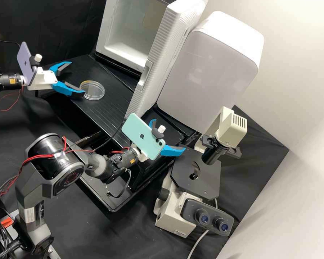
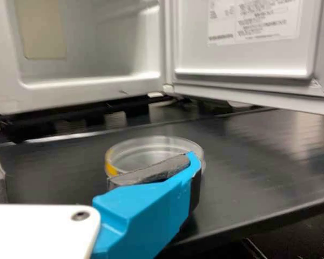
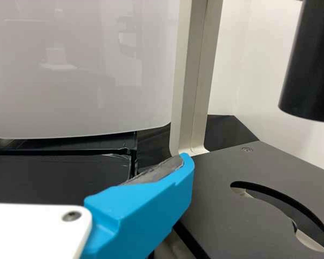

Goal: Place the petri dish in the incubator

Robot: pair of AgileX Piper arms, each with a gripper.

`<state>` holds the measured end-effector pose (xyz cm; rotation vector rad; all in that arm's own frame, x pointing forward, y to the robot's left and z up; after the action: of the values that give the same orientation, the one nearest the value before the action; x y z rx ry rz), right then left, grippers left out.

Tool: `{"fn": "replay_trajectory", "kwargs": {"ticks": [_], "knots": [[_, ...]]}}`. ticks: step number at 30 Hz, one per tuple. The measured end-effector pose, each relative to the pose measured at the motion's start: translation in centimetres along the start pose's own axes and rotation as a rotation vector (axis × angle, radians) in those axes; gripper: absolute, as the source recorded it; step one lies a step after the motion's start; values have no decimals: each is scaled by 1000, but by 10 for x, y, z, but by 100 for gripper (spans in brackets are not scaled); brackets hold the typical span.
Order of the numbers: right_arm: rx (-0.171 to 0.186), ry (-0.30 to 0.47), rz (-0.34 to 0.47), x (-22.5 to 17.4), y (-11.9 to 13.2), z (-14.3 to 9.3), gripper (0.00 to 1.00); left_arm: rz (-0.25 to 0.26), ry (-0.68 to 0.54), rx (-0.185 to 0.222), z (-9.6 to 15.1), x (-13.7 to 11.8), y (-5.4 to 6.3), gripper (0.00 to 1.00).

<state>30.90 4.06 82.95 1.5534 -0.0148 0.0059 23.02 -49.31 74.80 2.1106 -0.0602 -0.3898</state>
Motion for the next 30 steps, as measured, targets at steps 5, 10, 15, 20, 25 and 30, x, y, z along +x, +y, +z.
{"fn": "replay_trajectory", "kwargs": {"ticks": [5, 10, 15, 20, 25, 30], "knots": [[0, 0, 0, 0, 0, 0, 100, -44, -33, -23, 2, 6, -4, 100], [0, 0, 0, 0, 0, 0, 100, -47, -33, -29, 2, 7, -4, 100], [0, 0, 0, 0, 0, 0, 100, -53, -38, -29, 4, 7, -5, 100], [0, 0, 0, 0, 0, 0, 100, -51, -46, -52, 5, 10, -3, 100], [0, 0, 0, 0, 0, 0, 100, -71, -80, -90, 9, 18, -5, 100], [0, 0, 0, 0, 0, 0, 100, -73, -113, -170, 13, 26, -3, 100]]}}
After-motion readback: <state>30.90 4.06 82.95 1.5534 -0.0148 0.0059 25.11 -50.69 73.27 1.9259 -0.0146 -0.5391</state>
